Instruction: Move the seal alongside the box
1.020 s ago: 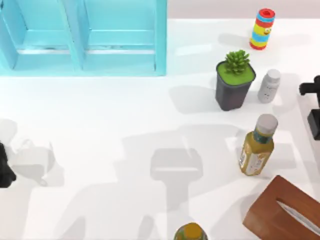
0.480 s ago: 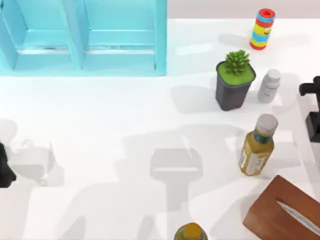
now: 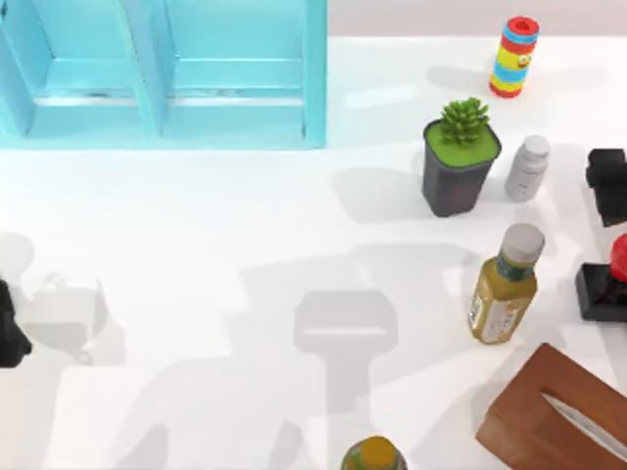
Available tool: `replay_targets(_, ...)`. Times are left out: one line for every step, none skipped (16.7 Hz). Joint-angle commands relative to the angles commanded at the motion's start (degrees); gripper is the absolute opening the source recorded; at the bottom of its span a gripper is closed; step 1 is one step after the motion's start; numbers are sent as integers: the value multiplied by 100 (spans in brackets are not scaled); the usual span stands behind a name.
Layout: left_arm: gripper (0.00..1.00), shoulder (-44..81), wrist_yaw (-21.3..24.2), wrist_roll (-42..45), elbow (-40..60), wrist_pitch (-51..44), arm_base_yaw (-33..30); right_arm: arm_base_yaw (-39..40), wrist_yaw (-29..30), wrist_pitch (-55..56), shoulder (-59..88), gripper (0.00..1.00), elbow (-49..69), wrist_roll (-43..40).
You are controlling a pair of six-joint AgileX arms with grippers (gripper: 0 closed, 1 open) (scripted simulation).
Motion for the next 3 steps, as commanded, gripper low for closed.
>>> replay_targets(100, 0, 0, 0, 0, 0, 0, 0, 0, 0, 0, 100, 0, 0)
replay_targets(100, 0, 0, 0, 0, 0, 0, 0, 0, 0, 0, 100, 0, 0)
replay_targets(100, 0, 0, 0, 0, 0, 0, 0, 0, 0, 0, 100, 0, 0)
